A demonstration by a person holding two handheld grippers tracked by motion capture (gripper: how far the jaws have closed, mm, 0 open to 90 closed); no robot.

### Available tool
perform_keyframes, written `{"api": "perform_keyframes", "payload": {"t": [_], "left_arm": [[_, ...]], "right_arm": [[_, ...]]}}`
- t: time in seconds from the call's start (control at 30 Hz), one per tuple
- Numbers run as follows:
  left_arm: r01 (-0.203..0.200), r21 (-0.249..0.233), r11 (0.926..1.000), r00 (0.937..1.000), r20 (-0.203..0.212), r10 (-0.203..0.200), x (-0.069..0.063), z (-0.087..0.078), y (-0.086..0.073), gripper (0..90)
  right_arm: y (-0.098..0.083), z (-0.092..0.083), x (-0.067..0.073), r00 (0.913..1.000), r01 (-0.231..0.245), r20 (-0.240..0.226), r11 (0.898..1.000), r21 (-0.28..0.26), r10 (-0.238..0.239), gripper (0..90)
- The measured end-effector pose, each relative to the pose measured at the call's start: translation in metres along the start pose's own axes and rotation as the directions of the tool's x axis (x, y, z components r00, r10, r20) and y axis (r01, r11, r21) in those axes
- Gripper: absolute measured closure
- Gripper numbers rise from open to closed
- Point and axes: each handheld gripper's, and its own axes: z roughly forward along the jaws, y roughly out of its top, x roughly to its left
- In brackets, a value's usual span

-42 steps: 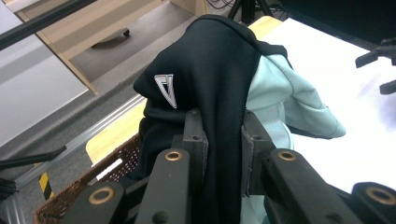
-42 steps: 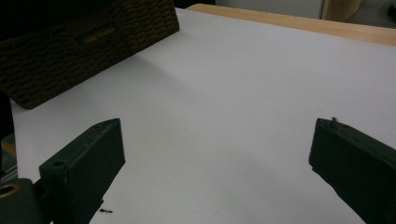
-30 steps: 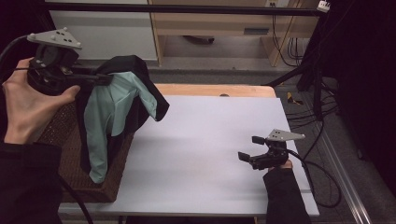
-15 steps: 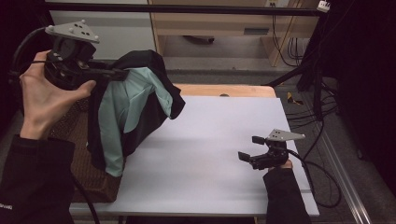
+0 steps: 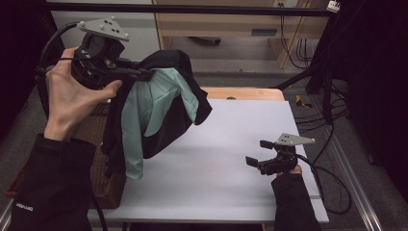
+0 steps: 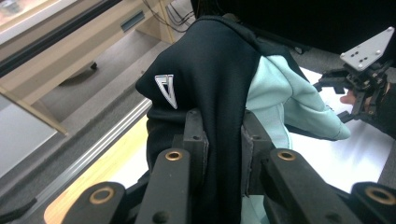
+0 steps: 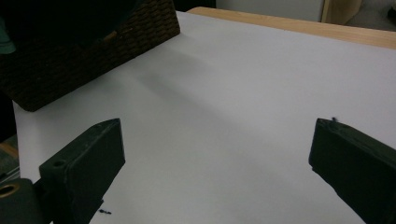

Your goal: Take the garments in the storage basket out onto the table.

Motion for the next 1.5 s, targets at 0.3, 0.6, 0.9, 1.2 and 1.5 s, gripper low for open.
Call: {"api": "perform_keyframes", "payload": {"t": [0.3,0.6,0.9,1.2,1.5], "left_arm": [[-0.017,-0.006,0.9998,0.9996,0.021,0.017,-0.008,0.010,0.009,76.0],[-0.033,-0.003,0.9994,0.9987,0.040,0.033,-0.016,0.023,0.019,76.0],[-0.053,-0.006,0.9986,0.9968,0.060,0.054,-0.026,0.037,0.031,76.0],[-0.061,-0.016,0.9980,0.9952,0.075,0.062,-0.032,0.044,0.038,76.0],[-0.065,-0.010,0.9978,0.9931,0.097,0.066,-0.036,0.061,0.038,76.0]], "right_arm": [[0.000,0.000,0.000,1.0000,-0.003,-0.001,1.000,0.002,0.003,3.8],[0.000,0.000,0.000,1.0000,0.002,-0.001,1.000,0.002,-0.002,3.8],[0.000,-0.001,0.000,1.0000,0.001,0.000,1.000,-0.002,-0.001,3.8],[0.000,-0.002,0.000,1.0000,-0.003,-0.004,1.000,-0.007,0.003,3.8],[0.000,-0.002,0.000,1.0000,-0.002,-0.004,1.000,-0.008,0.002,3.8]]}}
